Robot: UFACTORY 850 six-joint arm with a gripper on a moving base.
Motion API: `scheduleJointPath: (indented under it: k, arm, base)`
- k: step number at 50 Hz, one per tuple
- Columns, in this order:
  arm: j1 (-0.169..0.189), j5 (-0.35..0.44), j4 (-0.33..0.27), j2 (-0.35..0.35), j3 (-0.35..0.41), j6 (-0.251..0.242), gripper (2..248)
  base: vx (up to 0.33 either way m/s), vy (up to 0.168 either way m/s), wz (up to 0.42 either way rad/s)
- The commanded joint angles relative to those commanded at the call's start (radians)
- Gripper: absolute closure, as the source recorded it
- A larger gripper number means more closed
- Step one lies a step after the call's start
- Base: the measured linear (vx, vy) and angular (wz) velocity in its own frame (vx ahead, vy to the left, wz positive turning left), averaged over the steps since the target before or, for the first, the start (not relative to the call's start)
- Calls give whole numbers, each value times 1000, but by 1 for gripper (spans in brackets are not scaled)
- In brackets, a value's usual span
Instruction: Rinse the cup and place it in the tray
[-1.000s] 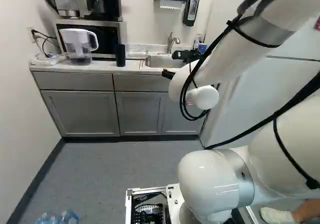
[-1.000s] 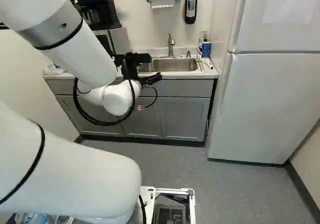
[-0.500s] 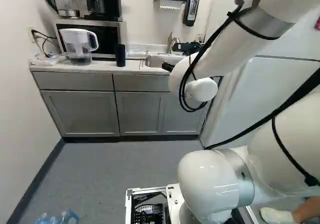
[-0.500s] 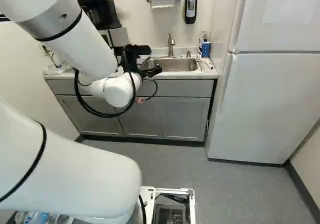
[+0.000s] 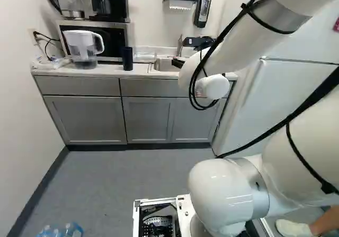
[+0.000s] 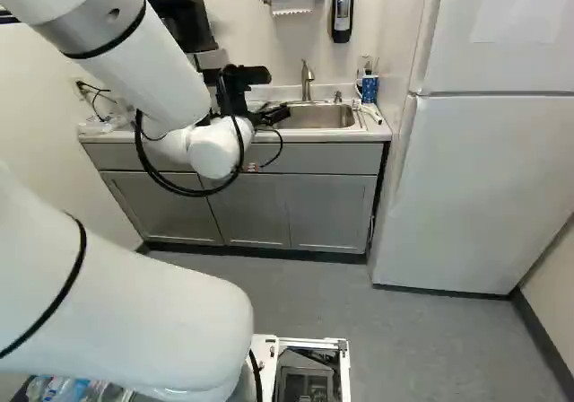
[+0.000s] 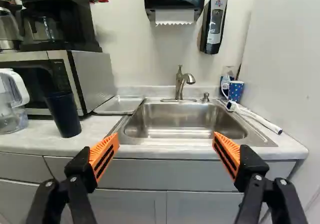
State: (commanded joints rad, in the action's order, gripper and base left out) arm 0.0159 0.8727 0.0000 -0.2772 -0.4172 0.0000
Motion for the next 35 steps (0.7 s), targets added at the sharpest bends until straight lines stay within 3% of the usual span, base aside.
scheduleJointPath:
  k: [35]
  arm:
    - [-1,-52,0,15,-90,0,3]
  base:
    - [0,0,0]
